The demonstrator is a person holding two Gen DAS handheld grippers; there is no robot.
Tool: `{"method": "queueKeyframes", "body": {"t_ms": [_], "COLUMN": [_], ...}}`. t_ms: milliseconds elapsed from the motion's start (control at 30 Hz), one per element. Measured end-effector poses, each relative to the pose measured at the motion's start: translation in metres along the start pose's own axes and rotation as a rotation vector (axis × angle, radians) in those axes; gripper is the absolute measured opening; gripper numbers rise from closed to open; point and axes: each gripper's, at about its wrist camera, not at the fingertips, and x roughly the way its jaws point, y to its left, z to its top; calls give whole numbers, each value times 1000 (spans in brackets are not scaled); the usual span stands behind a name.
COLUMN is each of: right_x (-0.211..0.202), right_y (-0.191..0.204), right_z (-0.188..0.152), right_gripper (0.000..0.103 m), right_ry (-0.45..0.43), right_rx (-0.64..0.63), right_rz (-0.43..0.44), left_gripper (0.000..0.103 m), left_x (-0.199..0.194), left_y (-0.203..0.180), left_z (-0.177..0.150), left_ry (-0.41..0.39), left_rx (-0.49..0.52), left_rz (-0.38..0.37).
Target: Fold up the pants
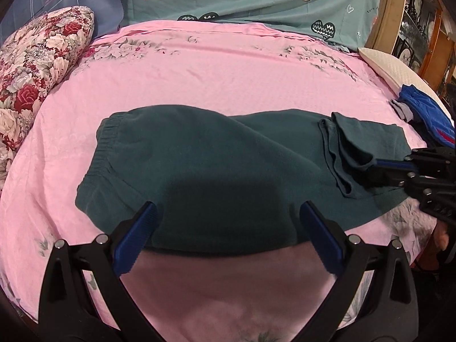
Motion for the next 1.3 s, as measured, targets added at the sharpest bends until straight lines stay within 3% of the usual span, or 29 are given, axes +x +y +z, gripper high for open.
{"method": "queueKeyframes", "body": {"t_ms": [133, 300, 433, 567, 633, 667, 767, 833, 933, 967, 1033, 1100, 1133, 1233, 1300], "right_x": [-15, 23, 10, -8, 9, 27, 24, -4, -49, -55, -50, -27, -21, -27, -38], "right_y": [16, 19, 16, 6, -7, -14, -16, -24, -67, -93, -126, -151, -156, -139, -127], "right_z": [5, -4, 0, 7, 8, 4, -3, -4, -5, -9, -16, -31, -37, -31, -8], "right_gripper": [6, 9, 12, 39, 39, 39, 38, 38, 41, 41, 41, 42, 41, 44, 49], "right_ry": [-22, 88, 56, -55, -4, 74, 59, -37, -155, -146, -106, -15, -11, -18, -65], "right_rx": [-42, -73, -39, 38, 105, 140, 148, 172, 245, 315, 417, 493, 497, 443, 364], "right_rz": [23, -12, 16, 85, 53, 61, 87, 100, -58, -102, -103, -102, -84, -100, 11], "left_gripper": [101, 101, 101, 101, 101, 101, 101, 101, 101, 101, 101, 101, 101, 101, 101], "left_x": [-2, 0, -5, -6, -6, -6, -7, -7, -5, -1, 16, 46, 63, 55, 39], "left_y": [10, 11, 17, 22, 20, 18, 2, -19, -59, -67, -96, -116, -120, -125, -113], "left_z": [-1, -5, -7, -8, -7, -6, 2, 12, 30, 34, 42, 42, 38, 33, 34], "left_ry": [-5, 6, 16, 18, 21, 22, 17, 15, -5, -8, 17, 101, 155, 129, 98], "left_rx": [-36, -39, -58, -88, -86, -80, -47, 6, 108, 132, 158, 178, 186, 224, 185], "left_rz": [-14, -14, -34, -43, -44, -48, -82, -134, -229, -260, -297, -308, -265, -235, -266]}}
